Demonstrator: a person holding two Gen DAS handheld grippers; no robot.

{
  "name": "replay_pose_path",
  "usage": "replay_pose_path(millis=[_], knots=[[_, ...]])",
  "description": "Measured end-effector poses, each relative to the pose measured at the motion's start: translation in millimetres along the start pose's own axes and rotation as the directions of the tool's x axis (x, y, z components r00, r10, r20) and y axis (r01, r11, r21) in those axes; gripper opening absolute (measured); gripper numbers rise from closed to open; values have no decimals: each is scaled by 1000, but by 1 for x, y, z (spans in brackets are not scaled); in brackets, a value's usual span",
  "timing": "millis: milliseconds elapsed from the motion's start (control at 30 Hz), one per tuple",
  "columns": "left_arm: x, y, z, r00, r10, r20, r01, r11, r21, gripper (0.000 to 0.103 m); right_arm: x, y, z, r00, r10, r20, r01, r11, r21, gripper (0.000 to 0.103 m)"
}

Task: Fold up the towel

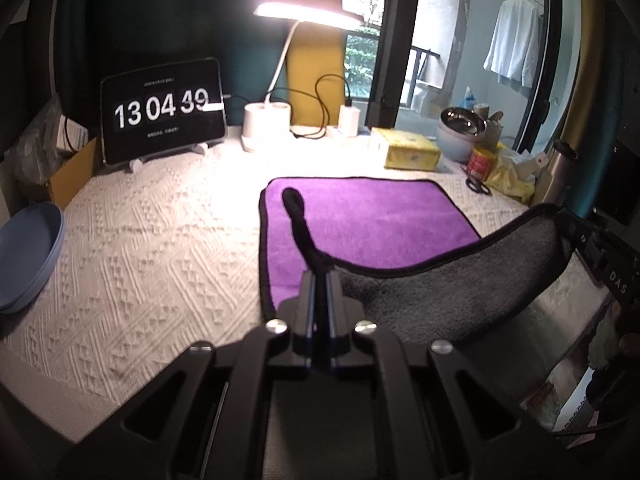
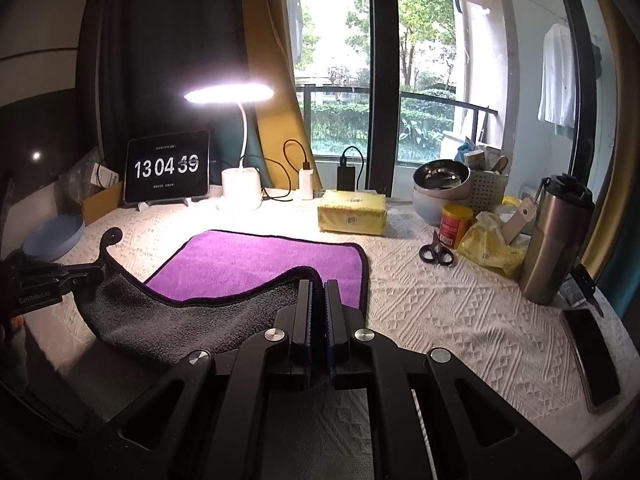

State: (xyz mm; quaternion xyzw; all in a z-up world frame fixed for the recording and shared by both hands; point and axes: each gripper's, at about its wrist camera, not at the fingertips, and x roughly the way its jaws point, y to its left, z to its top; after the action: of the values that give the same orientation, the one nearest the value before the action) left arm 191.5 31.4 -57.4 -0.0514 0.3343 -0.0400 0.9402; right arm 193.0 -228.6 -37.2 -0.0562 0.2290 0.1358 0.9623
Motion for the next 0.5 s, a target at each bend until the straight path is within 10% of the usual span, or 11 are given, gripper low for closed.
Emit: replay_pose_path(millis=[500], knots=[[4,7,37,997,3,81,-4,1000,6,5,21,-5,26,999,-9,45,10,1000,-19,7]])
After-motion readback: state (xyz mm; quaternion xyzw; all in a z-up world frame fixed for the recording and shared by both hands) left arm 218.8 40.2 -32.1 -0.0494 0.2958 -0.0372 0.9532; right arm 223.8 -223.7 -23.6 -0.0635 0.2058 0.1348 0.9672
